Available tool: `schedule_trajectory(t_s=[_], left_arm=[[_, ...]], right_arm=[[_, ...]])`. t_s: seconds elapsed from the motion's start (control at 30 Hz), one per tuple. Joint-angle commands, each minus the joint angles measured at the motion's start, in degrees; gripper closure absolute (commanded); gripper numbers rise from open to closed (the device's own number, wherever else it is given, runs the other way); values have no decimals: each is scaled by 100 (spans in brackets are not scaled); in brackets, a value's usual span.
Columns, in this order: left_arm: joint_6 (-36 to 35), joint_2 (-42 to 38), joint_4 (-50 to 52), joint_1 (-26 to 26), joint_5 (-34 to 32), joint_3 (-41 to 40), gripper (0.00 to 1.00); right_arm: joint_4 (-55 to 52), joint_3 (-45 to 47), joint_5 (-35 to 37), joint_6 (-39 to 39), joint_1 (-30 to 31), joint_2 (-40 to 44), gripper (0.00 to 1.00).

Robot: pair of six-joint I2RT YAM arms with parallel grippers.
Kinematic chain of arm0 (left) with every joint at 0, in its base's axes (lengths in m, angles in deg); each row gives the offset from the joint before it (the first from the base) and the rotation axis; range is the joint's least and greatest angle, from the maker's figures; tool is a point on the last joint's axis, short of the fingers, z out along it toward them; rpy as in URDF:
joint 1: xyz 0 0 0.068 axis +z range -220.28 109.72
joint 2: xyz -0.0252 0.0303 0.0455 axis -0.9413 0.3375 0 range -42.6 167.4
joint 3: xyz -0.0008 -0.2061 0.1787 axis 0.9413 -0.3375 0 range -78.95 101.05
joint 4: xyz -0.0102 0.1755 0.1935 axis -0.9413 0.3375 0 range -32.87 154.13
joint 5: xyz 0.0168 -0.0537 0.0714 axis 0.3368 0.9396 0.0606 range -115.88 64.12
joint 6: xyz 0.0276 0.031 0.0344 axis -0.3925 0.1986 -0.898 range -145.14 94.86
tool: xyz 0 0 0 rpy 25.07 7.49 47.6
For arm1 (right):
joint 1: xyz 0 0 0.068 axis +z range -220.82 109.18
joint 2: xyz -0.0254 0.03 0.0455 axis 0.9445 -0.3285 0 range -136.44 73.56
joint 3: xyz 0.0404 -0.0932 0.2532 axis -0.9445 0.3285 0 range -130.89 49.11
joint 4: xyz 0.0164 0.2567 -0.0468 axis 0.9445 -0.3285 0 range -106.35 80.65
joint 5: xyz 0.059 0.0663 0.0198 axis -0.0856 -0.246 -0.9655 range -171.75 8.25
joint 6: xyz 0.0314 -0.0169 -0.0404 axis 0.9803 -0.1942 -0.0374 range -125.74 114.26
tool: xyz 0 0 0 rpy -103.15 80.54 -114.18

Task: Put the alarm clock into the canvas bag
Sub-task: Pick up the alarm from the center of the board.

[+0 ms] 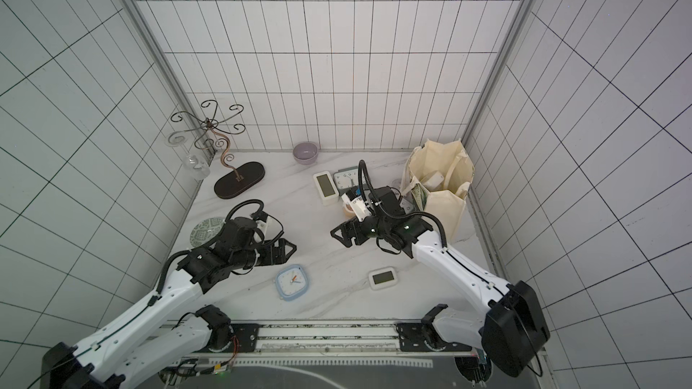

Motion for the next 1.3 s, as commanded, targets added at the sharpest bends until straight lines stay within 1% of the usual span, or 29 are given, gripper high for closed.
schedule_trajectory(t_s=[0.0,0.07,0.17,0.3,0.47,0.53,0.6,0.67,0.83,1.03,1.27], left_arm=[[468,-33,619,108,333,-134,6],[616,-23,776,108,414,-193,7],[725,-67,1014,121,171,-304,7],[1021,1,989,104,437,-755,8],[1267,-53,940,82,536,-894,8],[1413,-104,755,83,720,-1073,8],[1607,-223,360,83,1061,-1328,8],[1722,-331,148,86,1196,-1478,8],[1888,-414,-252,82,1528,-1638,8],[2129,-478,-1105,82,1939,-1959,15],[2191,-380,-1644,91,2113,-2209,22]], right_arm=[[792,627,-714,837,59,-67,18],[1073,796,-1034,1070,92,-209,21],[1318,899,-1191,1159,220,-456,22],[1613,884,-1341,1244,328,-731,23],[1813,859,-1623,1236,437,-1138,25],[1909,937,-1730,1279,442,-1258,26],[2041,1026,-1921,1349,446,-1401,28],[2145,1061,-2110,1376,446,-1545,31],[2577,1242,-2431,1628,476,-1713,34],[3486,1537,-2828,2248,490,-1959,40],[4203,1629,-3140,2814,575,-2429,40]])
